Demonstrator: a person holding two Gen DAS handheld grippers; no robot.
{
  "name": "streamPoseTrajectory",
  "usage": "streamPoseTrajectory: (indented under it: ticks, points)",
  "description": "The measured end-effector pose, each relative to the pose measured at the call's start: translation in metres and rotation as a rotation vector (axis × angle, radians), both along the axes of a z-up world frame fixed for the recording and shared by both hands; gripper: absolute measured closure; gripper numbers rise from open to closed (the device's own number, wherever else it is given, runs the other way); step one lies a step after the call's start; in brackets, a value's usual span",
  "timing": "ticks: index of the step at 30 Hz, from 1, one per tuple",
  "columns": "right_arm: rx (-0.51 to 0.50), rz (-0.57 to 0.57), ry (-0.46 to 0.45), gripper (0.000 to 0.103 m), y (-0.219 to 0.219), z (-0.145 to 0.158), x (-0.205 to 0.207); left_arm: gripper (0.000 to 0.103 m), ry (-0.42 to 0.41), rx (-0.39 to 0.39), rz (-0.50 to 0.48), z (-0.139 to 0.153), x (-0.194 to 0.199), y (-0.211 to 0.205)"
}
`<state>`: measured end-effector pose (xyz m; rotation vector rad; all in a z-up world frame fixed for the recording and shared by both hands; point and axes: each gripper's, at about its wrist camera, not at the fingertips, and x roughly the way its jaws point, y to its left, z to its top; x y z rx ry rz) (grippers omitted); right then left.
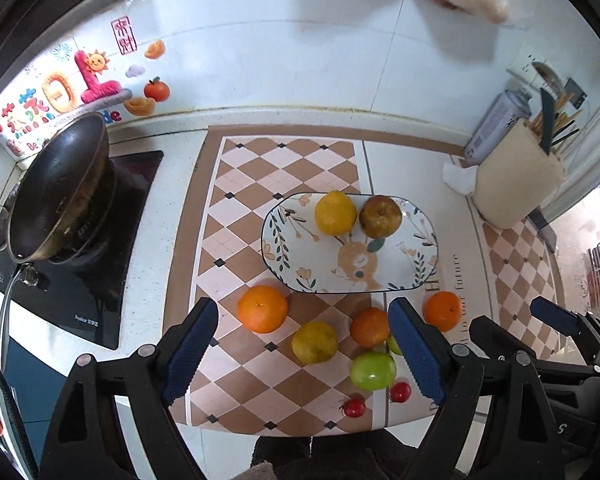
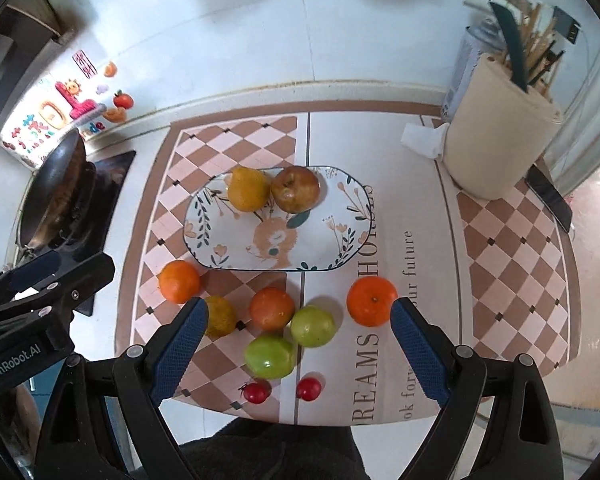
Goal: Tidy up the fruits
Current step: 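Open both tools and lift them away from the plate, then grasp the yellow citrus with the left tool while the right tool grasps the green apple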
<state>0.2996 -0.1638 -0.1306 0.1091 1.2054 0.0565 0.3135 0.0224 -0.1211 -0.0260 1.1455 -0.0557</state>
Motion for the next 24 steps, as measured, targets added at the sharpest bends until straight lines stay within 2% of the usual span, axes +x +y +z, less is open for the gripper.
streamPoseTrajectory:
  ticks: [6, 14, 15, 18, 21, 24]
  points:
    - [-0.012, -0.023, -0.057, 0.008, -0.003, 0.025, -0.018, 0.016, -0.041, -0.002, 0.0, 0.018, -0.018, 0.005]
    - [0.036, -0.049, -0.07, 0.008, -0.01, 0.03, -0.026, 0.016, -0.054, 0.002, -0.005, 0.024, -0.027, 0.008]
    - [0.05, -0.058, -0.063, 0.008, -0.014, 0.026, -0.025, 0.016, -0.051, 0.01, 0.001, 0.021, -0.026, 0.009]
    - [0.056, -0.083, -0.037, 0.008, -0.022, 0.008, -0.019, 0.001, -0.023, 0.021, 0.011, 0.007, -0.018, 0.011]
    - [0.074, -0.105, 0.02, 0.008, -0.033, -0.029, -0.006, 0.001, 0.03, 0.035, 0.022, -0.021, -0.006, 0.014]
    - [0.126, -0.119, 0.137, 0.01, -0.042, -0.085, 0.009, 0.001, 0.136, 0.049, 0.031, -0.065, 0.009, 0.014]
